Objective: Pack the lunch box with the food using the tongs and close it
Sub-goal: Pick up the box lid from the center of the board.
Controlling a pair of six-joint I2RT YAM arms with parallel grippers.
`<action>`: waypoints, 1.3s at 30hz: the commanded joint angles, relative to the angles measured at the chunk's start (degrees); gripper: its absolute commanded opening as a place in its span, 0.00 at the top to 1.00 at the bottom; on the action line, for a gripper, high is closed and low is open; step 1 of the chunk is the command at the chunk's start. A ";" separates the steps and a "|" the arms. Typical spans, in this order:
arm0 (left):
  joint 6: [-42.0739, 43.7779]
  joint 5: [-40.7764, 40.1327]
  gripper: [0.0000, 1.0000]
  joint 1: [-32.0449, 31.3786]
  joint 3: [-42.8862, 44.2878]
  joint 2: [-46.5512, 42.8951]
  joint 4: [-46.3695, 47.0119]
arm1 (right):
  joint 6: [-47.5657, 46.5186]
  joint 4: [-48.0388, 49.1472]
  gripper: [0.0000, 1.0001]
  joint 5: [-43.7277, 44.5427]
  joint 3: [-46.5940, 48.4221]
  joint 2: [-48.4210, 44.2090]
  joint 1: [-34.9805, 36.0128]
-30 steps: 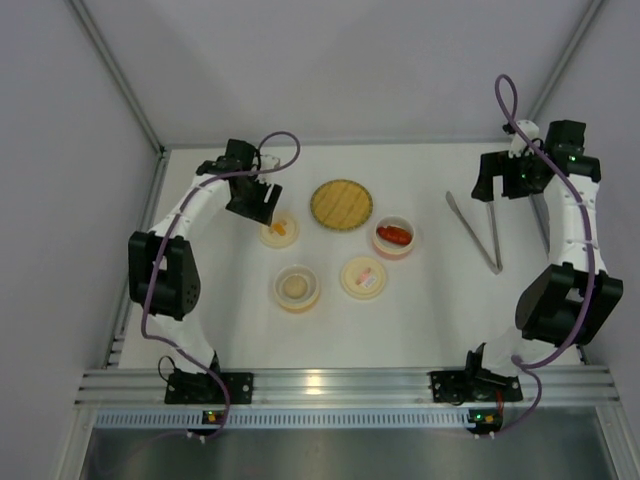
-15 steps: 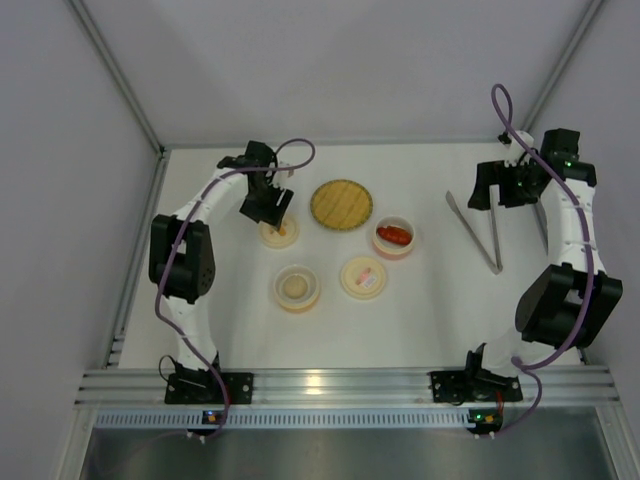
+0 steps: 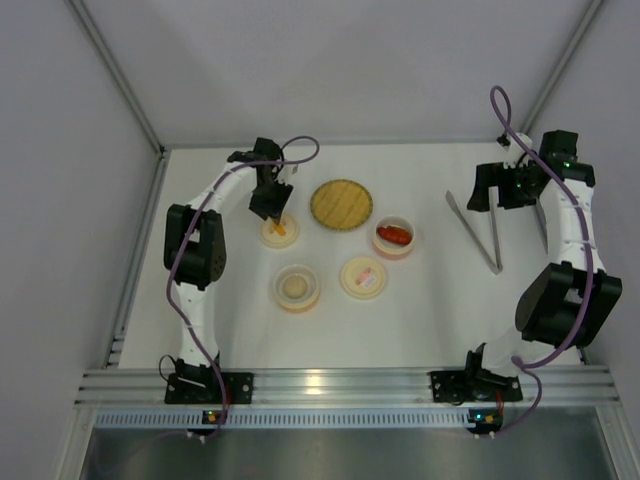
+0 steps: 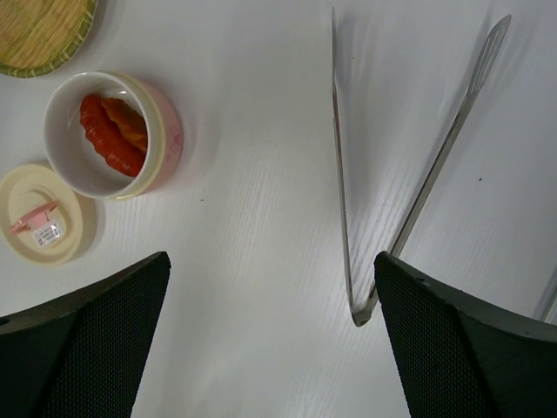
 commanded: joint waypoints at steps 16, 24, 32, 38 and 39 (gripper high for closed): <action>-0.78 1.61 0.66 -0.38 3.37 3.14 -4.42 | -0.60 1.33 0.01 -0.40 -0.63 -0.24 0.32; -0.95 0.38 0.73 -0.73 3.02 3.93 -4.24 | -0.60 1.33 0.01 -0.48 -0.37 -0.15 0.41; -3.94 -1.72 1.00 -0.73 4.60 3.76 -6.26 | -0.34 1.42 0.01 -0.57 -0.19 -0.50 0.32; -8.16 -3.74 1.00 -0.73 9.34 -1.50 -13.55 | -0.60 0.10 0.01 -1.01 -0.01 -1.99 0.32; -8.59 -5.14 1.00 -0.73 9.96 -3.69 -16.52 | -0.60 0.02 0.01 -1.19 -0.10 -2.17 0.32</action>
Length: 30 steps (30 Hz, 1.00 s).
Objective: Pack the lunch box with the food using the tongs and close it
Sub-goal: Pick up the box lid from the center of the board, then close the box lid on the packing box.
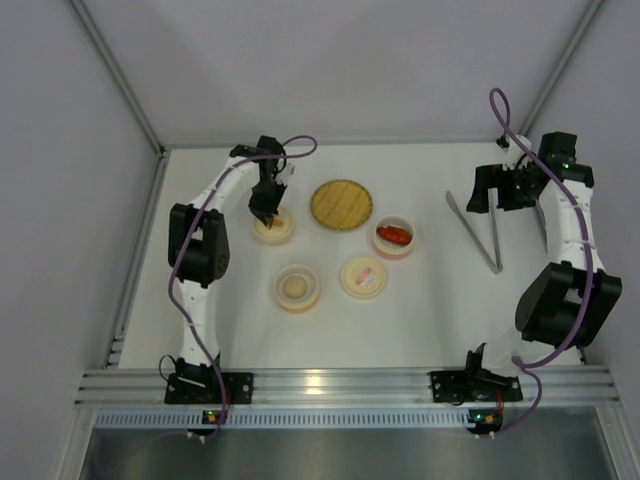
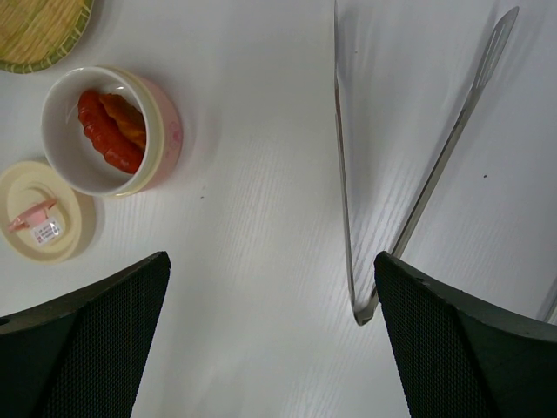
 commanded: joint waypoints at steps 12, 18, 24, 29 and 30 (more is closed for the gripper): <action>-5.90 3.45 1.00 -1.30 -11.89 -29.19 -15.77 | -0.34 -1.06 0.01 -1.30 -0.61 -4.94 0.32; -9.32 2.83 1.00 -5.16 -21.15 -35.61 -13.57 | 0.10 -1.06 0.01 -1.30 -1.05 -5.47 0.32; -11.79 -0.33 1.00 -12.38 -28.80 -39.75 -8.03 | 0.10 -0.53 0.01 -1.21 -2.37 -6.34 0.32; -11.79 0.45 1.00 -15.53 -33.80 -40.71 -3.91 | 0.19 -0.27 0.01 -1.21 -3.25 -6.43 0.32; -12.05 0.72 1.00 -16.33 -34.43 -40.98 -2.16 | 0.10 -0.36 0.01 -1.12 -3.16 -6.35 0.32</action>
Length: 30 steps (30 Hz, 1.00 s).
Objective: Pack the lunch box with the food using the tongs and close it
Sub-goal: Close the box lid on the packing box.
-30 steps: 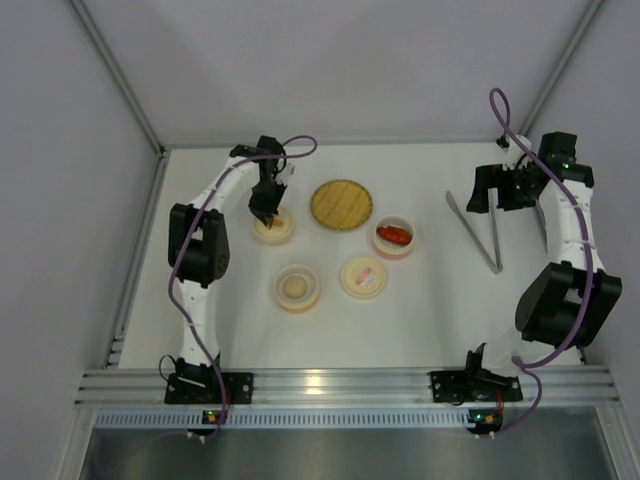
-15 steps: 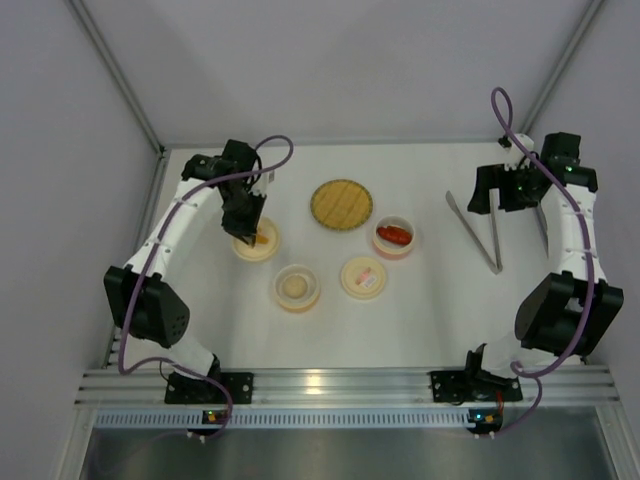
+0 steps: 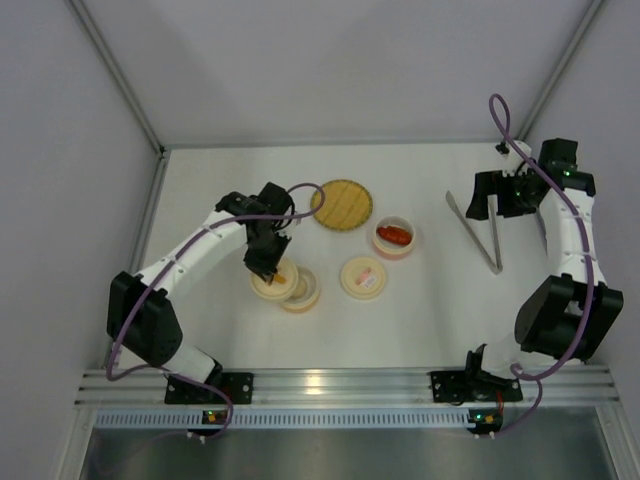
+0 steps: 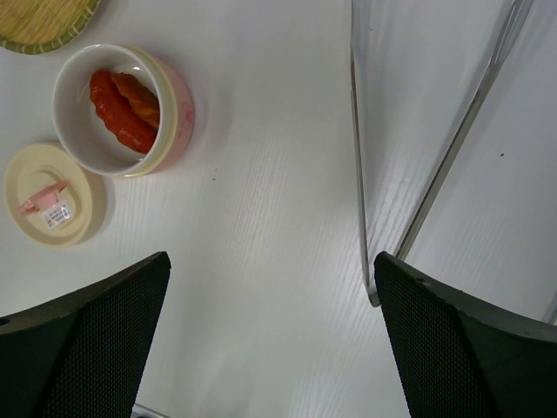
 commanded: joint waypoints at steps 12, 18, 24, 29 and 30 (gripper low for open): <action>-3.85 -1.10 1.00 -5.69 -5.07 -2.10 16.10 | -0.47 0.56 0.01 -0.66 -0.39 -1.84 0.32; -6.48 1.89 1.00 -5.69 -5.77 -0.60 16.54 | -1.00 0.38 0.01 -0.48 -0.83 -1.93 0.41; -7.01 3.91 1.00 -5.69 -8.15 -0.33 17.16 | -1.53 0.21 0.01 -0.22 -1.00 -1.75 0.32; -7.27 5.05 1.00 -5.69 -8.59 0.37 17.68 | -1.44 0.38 0.01 -0.40 -1.53 -1.67 0.32; -7.36 5.14 1.00 -5.69 -8.68 0.54 17.86 | -1.44 0.38 0.01 -0.40 -1.53 -1.75 0.32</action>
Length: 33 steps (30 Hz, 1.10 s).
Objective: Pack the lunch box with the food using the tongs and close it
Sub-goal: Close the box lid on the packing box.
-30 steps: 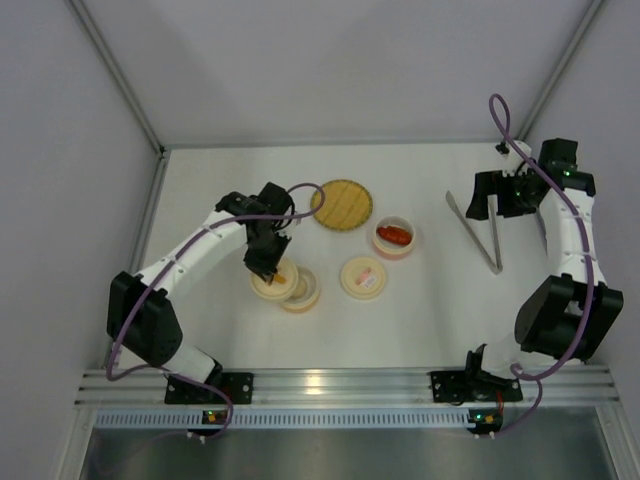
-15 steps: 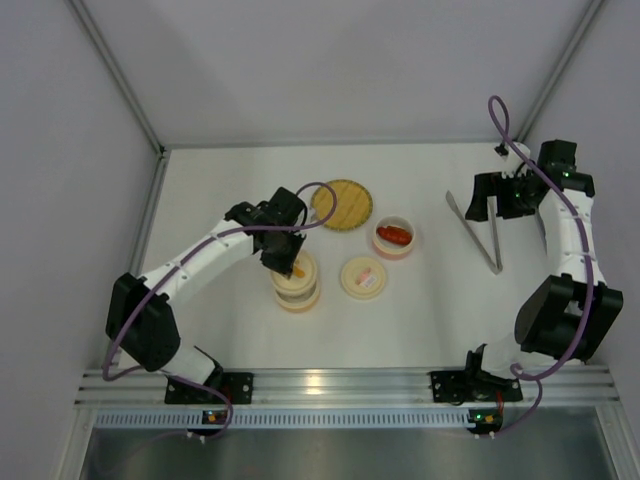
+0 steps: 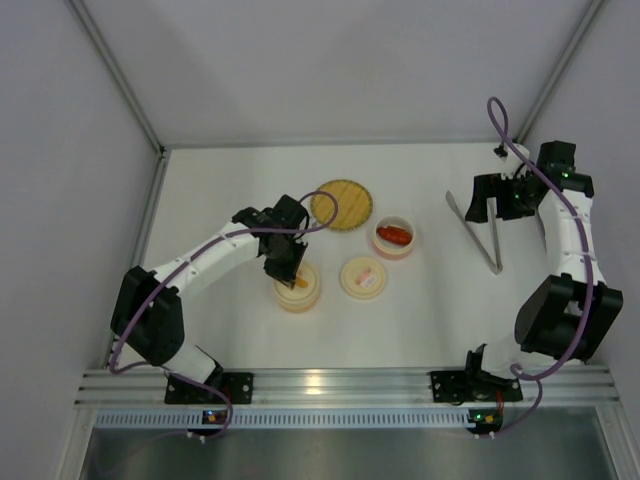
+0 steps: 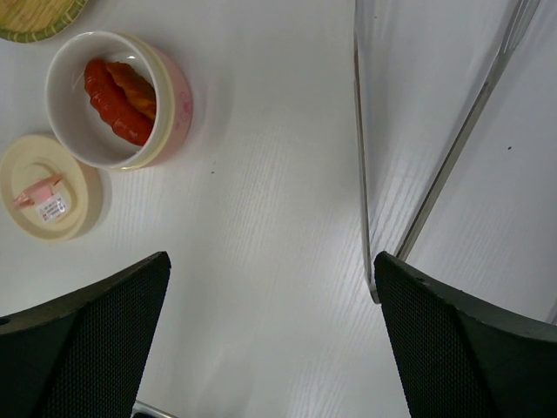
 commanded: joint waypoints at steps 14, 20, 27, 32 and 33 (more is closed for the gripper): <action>-0.50 -1.39 1.00 -0.29 -0.13 1.67 3.53 | -1.07 0.08 0.01 -0.77 0.42 -0.92 0.32; 0.29 -2.61 1.00 -0.29 -0.13 2.11 2.03 | -1.07 0.08 0.01 -0.77 0.59 -0.66 0.32; 1.00 -1.04 1.00 -0.29 -1.88 1.05 2.56 | -0.89 0.34 0.01 -1.12 0.07 -0.22 0.32; 1.35 -0.95 1.00 -0.29 -1.71 1.67 3.17 | -0.80 0.34 0.01 -1.21 0.07 -0.04 0.32; 1.35 -0.86 1.00 -0.29 -1.62 1.49 3.35 | -0.72 0.34 0.01 -1.12 0.07 -0.04 0.32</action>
